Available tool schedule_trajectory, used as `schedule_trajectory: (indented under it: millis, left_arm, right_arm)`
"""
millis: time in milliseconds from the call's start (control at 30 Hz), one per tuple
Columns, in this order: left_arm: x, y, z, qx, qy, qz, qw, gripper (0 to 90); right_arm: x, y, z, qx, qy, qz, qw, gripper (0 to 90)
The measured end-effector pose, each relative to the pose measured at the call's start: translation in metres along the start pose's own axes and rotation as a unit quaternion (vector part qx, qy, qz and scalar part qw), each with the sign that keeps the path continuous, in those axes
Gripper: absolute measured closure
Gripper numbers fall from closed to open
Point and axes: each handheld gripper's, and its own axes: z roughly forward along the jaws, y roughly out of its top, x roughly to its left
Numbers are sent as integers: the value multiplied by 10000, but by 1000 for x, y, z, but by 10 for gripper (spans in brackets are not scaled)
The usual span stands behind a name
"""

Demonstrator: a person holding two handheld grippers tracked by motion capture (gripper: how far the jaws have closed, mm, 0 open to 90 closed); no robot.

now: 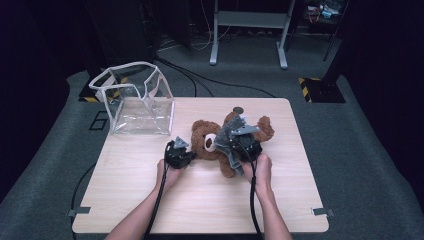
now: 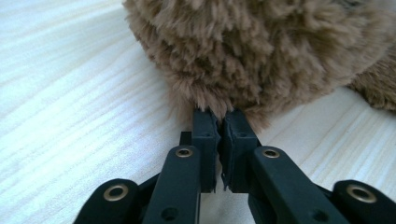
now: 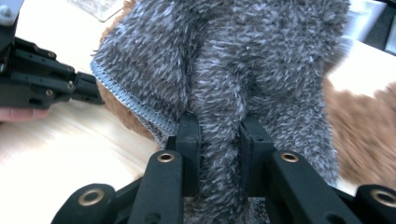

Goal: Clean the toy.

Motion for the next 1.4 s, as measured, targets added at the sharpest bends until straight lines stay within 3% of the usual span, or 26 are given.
schedule_trajectory:
  millis: [200,400,500,767,800,900,1067,1167,1300,1400]
  left_arm:
    - [-5,-3,-4,-134,58,119,9998,868]
    - [-5,-5,-9,-300,-66,92,9995,874]
    - [-5,-5,-8,-351,-93,25,9993,875]
    - [-4,-5,-10,-358,-177,-4,9992,876]
    - [-4,-6,-9,-401,-155,-10,9991,876]
    - [-4,-6,-11,-408,-173,98,9990,876]
    - [-4,-6,-12,-445,-213,144,9987,879]
    - [-4,-7,-12,-498,-217,115,9985,881]
    - [-3,-7,-12,-510,-231,103,9984,881]
    - [-2,-7,-12,-553,-257,16,9981,881]
  right_arm:
    - [15,28,10,-39,83,-185,9998,731]
    - [21,56,38,66,-5,-39,10000,726]
    - [23,58,49,164,74,-50,9998,729]
    - [35,49,39,141,350,-173,9991,734]
    - [39,46,38,173,375,-343,9986,733]
    - [47,36,35,171,399,-528,9977,733]
    - [56,16,32,209,564,-582,9965,733]
    - [61,3,37,367,630,-650,9952,733]
    - [59,-12,51,765,747,-457,9932,732]
    - [53,-12,49,828,825,-411,9923,731]
